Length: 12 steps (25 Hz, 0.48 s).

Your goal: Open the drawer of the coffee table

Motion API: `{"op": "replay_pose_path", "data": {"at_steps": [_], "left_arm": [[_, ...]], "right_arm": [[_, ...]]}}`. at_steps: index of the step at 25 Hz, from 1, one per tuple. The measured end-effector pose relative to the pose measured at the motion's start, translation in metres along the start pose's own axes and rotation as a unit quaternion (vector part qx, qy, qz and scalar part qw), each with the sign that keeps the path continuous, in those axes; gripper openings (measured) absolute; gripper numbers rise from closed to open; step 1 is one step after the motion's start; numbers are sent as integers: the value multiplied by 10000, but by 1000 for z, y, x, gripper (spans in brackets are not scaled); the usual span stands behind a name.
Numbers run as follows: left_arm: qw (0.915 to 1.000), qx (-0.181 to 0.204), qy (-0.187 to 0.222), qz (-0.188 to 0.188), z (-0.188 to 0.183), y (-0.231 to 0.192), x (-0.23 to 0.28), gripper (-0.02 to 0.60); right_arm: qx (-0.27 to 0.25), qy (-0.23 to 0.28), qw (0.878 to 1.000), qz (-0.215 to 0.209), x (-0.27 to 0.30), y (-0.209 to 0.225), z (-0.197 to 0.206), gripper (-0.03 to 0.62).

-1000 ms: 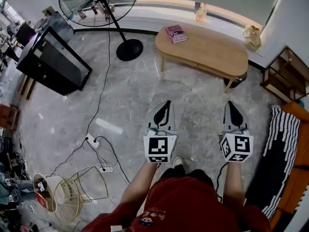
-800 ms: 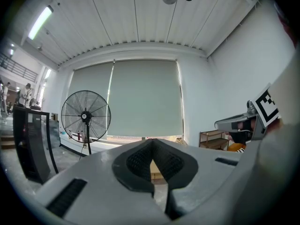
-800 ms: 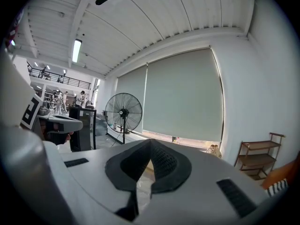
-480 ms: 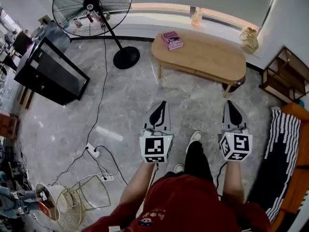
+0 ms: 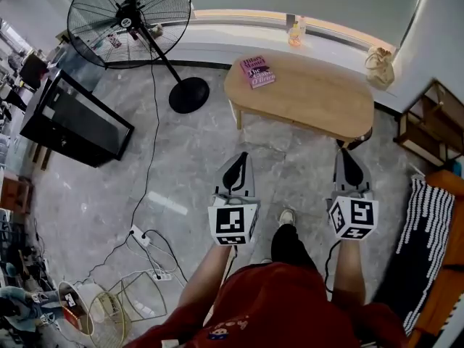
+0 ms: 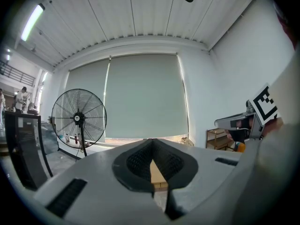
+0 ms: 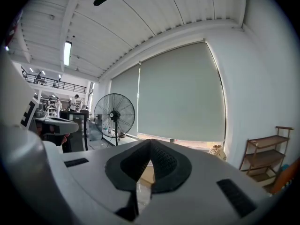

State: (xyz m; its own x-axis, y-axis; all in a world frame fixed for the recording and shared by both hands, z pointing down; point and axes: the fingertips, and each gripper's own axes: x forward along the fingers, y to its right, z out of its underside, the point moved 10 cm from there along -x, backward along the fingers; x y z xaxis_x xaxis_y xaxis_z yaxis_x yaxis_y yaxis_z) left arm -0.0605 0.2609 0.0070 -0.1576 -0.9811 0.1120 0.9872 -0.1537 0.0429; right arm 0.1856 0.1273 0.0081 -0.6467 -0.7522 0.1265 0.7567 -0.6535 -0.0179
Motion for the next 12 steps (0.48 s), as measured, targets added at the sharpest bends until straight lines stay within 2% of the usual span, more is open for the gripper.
{"op": "replay_pose_path", "data": {"at_steps": [12], "left_arm": [[9997, 103, -128, 154, -14, 15, 128, 6]], "right_arm": [[122, -105, 9999, 56, 98, 78, -7, -3]]}}
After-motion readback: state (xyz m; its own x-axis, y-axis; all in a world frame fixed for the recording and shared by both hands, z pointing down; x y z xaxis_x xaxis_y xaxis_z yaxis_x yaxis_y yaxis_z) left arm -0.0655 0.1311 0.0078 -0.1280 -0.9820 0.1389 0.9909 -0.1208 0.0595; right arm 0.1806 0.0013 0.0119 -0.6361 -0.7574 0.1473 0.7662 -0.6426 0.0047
